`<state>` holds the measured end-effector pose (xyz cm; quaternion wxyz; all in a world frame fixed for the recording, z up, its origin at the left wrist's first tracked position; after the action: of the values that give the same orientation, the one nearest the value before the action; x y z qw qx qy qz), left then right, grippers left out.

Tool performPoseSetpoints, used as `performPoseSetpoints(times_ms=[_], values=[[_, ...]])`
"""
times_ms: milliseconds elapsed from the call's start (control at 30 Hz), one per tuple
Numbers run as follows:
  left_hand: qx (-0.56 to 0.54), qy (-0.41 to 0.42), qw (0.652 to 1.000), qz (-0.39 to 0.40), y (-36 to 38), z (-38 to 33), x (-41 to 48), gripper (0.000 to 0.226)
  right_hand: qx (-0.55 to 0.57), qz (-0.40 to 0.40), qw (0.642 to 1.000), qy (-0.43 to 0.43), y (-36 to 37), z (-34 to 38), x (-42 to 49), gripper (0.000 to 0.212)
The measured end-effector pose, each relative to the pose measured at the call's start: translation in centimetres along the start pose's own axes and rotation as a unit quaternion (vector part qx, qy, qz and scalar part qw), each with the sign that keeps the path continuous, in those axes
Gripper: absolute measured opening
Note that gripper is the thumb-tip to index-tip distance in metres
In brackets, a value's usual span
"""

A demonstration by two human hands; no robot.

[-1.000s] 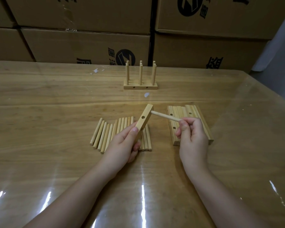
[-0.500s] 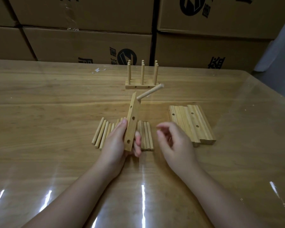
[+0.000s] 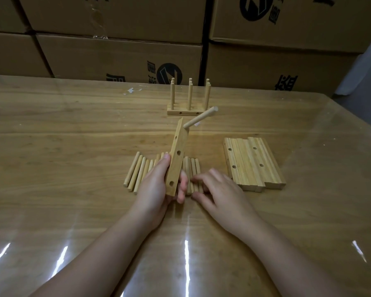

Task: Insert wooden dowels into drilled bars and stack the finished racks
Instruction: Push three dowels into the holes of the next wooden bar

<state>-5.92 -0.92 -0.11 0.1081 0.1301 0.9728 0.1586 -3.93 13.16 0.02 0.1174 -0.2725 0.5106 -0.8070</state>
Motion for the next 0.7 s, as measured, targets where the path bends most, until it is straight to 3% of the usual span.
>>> performPoseSetpoints(times_ms=[467,700], values=[[-0.008,0.001,1.0,0.02,-0.17,0.25,0.25,0.051,-0.009,-0.005,1.0,-0.006,-0.12,0.21,-0.07,0.031],[-0.025,0.005,0.999,0.025,-0.13,0.3,0.3,0.049,-0.064,-0.036,0.997,0.008,-0.21,0.97,-0.44,0.035]])
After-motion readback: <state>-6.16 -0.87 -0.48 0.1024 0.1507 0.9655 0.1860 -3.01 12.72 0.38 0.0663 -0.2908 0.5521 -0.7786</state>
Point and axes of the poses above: each hand's wrist, its own x-axis towards the middle knuckle, its own y-axis out of the palm, z = x × y, the point moved 3 cm from there along x, towards the middle knuckle, and after that the axes turned 10 degrees about -y, right-handed, at the moved point
